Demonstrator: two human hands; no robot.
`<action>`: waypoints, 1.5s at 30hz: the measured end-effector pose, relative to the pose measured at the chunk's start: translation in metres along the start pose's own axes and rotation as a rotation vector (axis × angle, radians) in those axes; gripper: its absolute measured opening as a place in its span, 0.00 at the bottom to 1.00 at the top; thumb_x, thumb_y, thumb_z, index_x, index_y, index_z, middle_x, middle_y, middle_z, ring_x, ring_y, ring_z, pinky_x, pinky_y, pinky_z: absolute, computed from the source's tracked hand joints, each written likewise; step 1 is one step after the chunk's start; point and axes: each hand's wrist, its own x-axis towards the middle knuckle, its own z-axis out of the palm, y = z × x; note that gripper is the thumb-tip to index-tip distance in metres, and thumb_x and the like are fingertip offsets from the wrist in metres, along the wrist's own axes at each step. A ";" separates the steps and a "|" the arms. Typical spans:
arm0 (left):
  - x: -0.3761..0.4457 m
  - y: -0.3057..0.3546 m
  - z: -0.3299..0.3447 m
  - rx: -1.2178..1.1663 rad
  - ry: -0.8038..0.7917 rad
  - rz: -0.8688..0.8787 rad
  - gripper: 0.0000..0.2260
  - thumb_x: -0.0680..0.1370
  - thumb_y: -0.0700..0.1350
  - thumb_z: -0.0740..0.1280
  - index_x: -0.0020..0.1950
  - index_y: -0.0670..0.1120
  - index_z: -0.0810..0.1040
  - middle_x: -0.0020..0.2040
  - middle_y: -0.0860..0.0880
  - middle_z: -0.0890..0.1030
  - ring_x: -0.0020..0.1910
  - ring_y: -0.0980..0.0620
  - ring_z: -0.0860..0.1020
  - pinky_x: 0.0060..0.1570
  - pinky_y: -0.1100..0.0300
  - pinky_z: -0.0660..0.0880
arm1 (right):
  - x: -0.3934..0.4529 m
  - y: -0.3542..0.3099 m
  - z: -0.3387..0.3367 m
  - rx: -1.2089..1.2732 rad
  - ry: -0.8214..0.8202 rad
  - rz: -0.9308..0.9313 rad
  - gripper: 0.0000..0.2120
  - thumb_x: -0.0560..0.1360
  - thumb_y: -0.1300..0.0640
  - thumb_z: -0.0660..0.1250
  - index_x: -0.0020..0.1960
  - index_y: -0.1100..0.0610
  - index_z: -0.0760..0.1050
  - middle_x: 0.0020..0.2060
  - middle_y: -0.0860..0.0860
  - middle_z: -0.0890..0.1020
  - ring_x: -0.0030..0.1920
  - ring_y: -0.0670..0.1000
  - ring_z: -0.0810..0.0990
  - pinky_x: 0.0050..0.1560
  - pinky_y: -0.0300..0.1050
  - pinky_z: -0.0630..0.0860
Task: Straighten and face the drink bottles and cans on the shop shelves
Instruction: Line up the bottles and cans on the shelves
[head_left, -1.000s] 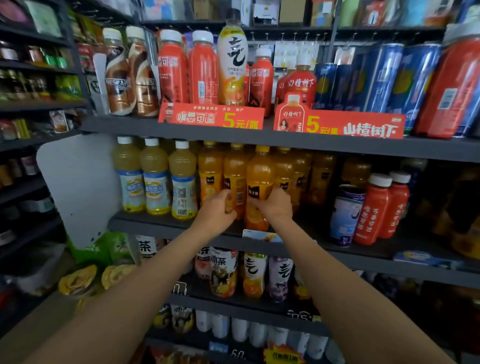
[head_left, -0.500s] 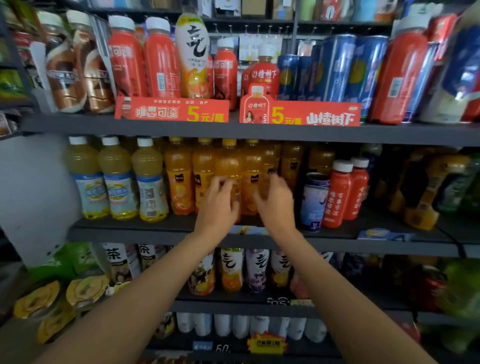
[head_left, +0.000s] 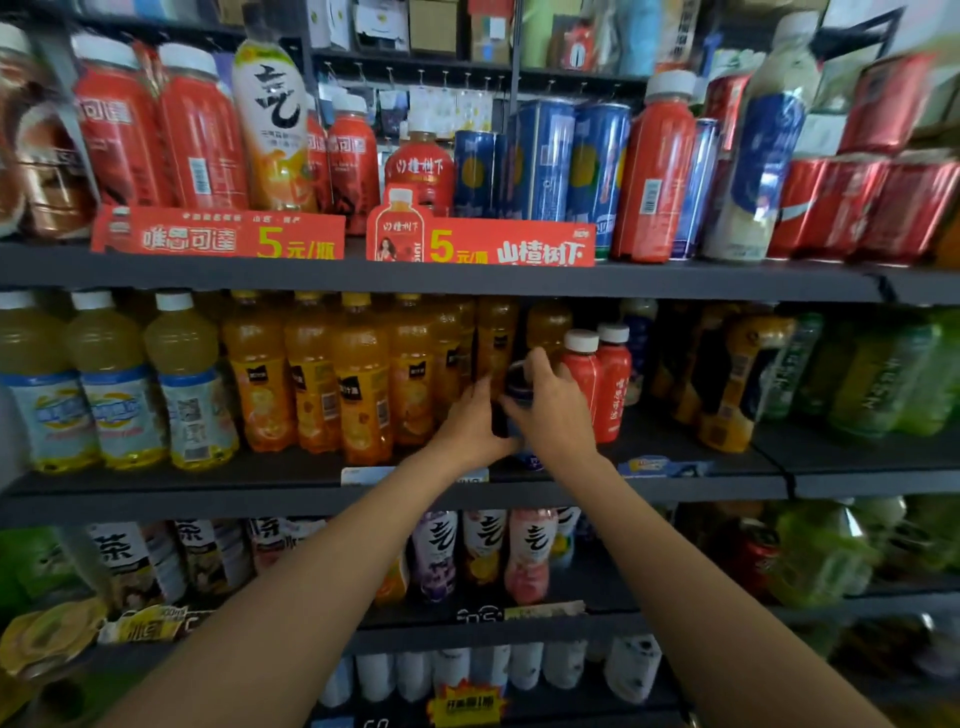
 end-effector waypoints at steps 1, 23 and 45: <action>0.000 0.001 0.002 -0.041 0.003 0.028 0.39 0.66 0.51 0.76 0.72 0.49 0.60 0.67 0.48 0.70 0.66 0.48 0.69 0.64 0.49 0.70 | -0.002 -0.001 -0.002 0.022 -0.019 -0.031 0.14 0.72 0.58 0.70 0.52 0.58 0.67 0.49 0.59 0.76 0.48 0.59 0.77 0.45 0.50 0.76; 0.013 0.191 -0.124 -0.118 0.606 0.551 0.27 0.62 0.60 0.69 0.56 0.47 0.72 0.46 0.52 0.79 0.45 0.52 0.79 0.44 0.56 0.76 | 0.095 -0.073 -0.187 0.851 0.110 -0.173 0.20 0.68 0.63 0.75 0.55 0.58 0.69 0.47 0.54 0.80 0.44 0.50 0.81 0.47 0.42 0.80; 0.147 0.268 -0.072 0.364 0.663 0.057 0.21 0.76 0.61 0.61 0.55 0.45 0.74 0.58 0.44 0.78 0.63 0.44 0.70 0.67 0.51 0.56 | 0.157 0.077 -0.227 0.305 0.208 -0.055 0.28 0.69 0.49 0.74 0.59 0.61 0.66 0.45 0.51 0.74 0.44 0.52 0.75 0.46 0.45 0.74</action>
